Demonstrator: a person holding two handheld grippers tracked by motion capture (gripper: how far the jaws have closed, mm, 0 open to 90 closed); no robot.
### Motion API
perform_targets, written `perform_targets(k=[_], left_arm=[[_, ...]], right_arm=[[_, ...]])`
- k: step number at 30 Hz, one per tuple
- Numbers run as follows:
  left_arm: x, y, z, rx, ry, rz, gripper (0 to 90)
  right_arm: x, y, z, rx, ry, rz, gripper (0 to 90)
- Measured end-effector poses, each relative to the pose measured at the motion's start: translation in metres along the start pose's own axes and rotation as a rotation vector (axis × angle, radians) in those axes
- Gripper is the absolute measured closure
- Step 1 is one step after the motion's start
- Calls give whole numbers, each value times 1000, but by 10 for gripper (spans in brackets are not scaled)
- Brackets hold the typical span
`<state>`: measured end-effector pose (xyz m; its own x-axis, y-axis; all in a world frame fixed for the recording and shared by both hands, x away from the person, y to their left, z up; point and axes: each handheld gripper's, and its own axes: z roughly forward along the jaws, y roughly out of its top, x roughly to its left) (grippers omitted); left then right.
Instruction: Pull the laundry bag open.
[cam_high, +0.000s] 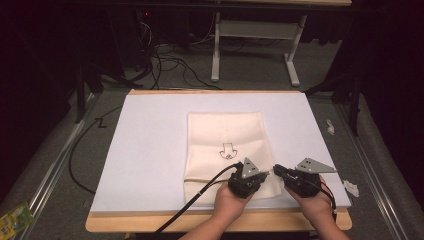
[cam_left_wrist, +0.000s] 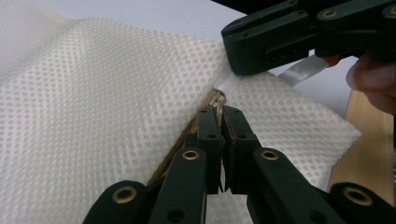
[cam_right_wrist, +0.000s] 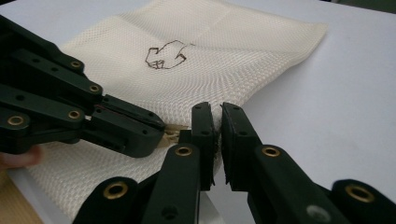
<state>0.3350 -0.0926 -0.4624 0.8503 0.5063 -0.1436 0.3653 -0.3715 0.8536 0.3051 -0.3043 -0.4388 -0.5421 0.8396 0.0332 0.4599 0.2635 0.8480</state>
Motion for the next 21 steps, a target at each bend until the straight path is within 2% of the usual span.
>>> perform_targets(k=[9,14,17,19,21], left_arm=[[11,-7,-13,31,23,19,875],[24,-13,-31,53,41,22,875],[27,-15,-41,61,44,38,875],[28,-17,-46,64,47,45,875],[31,-20,-49,66,44,33,875]], right_arm=[[-2,0,-1,-5,-23,1,856],[-3,-1,-2,-4,-27,8,856],[-1,0,-1,0,-19,6,856],[3,0,0,6,-18,-10,857],[5,1,0,4,-21,-20,859]])
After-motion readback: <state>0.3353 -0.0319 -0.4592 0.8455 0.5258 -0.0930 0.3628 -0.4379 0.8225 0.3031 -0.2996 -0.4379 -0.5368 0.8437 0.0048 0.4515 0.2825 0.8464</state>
